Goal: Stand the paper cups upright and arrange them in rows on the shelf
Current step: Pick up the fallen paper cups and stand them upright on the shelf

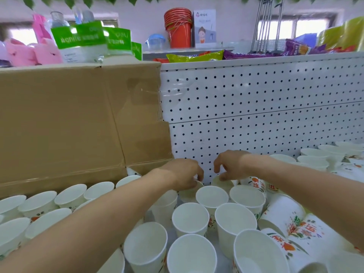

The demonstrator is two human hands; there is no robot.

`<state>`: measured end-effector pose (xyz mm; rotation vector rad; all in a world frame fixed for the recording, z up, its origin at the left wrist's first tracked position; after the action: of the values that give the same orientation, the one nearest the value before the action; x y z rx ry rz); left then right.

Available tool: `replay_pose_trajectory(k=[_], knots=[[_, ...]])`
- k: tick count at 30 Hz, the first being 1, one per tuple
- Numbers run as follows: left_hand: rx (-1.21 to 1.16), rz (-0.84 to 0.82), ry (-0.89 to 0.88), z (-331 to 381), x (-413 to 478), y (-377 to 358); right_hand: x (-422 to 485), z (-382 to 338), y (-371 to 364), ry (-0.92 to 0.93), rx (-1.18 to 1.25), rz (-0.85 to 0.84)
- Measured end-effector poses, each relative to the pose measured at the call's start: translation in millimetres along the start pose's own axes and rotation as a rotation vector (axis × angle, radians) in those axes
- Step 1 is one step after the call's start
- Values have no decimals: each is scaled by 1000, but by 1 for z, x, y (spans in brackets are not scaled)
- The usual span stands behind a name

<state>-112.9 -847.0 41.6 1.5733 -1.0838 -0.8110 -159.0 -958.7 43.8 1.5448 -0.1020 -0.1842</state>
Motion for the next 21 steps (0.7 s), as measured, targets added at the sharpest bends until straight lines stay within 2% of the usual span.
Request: replay_pose_trajectory(k=[4, 8, 12, 21], knots=[[-34, 132, 201, -26, 0, 12, -1, 2, 11, -38, -93, 130], [-224, 105, 384, -49, -4, 13, 3, 20, 29, -165, 174, 247], [-229, 14, 430, -53, -6, 1, 7, 25, 17, -223, 359, 162], [-188, 58, 401, -51, -9, -1, 16, 28, -2, -232, 337, 105]])
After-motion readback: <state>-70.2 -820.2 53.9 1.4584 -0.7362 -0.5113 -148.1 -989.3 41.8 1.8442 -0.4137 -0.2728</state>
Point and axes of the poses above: each hand's wrist, its own x-axis towards the middle knuckle, its own y-axis out of the back of the hand, z = x × y, the point moved 7 cm from there along x, towards the middle knuckle, and after that the axes turned 3 degrees about x, right-handed, at the moved point
